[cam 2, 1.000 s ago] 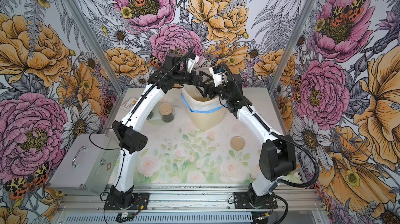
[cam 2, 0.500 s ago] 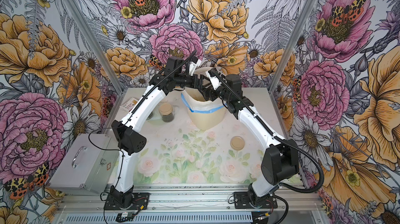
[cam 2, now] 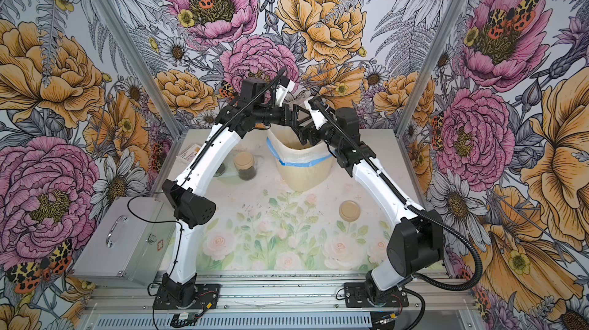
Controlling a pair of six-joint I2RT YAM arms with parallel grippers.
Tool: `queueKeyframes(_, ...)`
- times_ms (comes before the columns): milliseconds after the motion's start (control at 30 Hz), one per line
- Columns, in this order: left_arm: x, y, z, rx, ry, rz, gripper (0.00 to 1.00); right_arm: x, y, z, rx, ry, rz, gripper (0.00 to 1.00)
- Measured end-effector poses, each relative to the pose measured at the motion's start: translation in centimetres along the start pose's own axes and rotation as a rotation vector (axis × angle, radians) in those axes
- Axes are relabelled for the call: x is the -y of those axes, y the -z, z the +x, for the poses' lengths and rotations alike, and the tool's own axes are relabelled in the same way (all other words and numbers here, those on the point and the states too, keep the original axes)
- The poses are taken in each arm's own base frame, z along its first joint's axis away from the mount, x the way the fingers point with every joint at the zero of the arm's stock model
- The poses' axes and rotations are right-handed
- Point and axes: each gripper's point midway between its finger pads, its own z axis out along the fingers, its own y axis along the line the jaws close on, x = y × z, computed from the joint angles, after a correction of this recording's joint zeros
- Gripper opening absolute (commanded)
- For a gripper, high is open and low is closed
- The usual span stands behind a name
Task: Empty moldy tea leaves from jars
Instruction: Pour the moldy tea leaves from the jar into the trash bin.
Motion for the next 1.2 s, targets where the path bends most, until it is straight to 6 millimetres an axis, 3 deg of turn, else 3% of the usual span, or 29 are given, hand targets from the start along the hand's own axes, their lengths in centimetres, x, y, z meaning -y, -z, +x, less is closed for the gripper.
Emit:
queueKeyframes(200, -2.3, 0.8, -0.5, 0.01, 0.027, -0.043, 0.56, -0.5, 1.5, -1.4, 0.02, -0.004, 0.001, 1.0)
queueKeyframes(433, -4.8, 1.0, 0.1, -0.006, 0.028, -0.117, 0.56, -1.7, 5.5, -4.2, 0.092, -0.007, 0.023, 1.0)
queueKeyframes(633, -6.5, 0.3, 1.6, -0.058, -0.087, -0.235, 0.55, -2.2, 8.8, -4.4, 0.106, -0.035, 0.064, 1.0)
queueKeyframes(933, -6.0, -0.9, 4.0, -0.182, -0.453, -0.427, 0.57, -1.2, 12.2, -3.6, 0.088, -0.059, 0.152, 1.0)
queueKeyframes(1200, -6.2, -0.9, 4.0, -0.206, -0.534, -0.452, 0.55, -0.7, 12.5, -3.2, 0.078, -0.091, 0.166, 1.0)
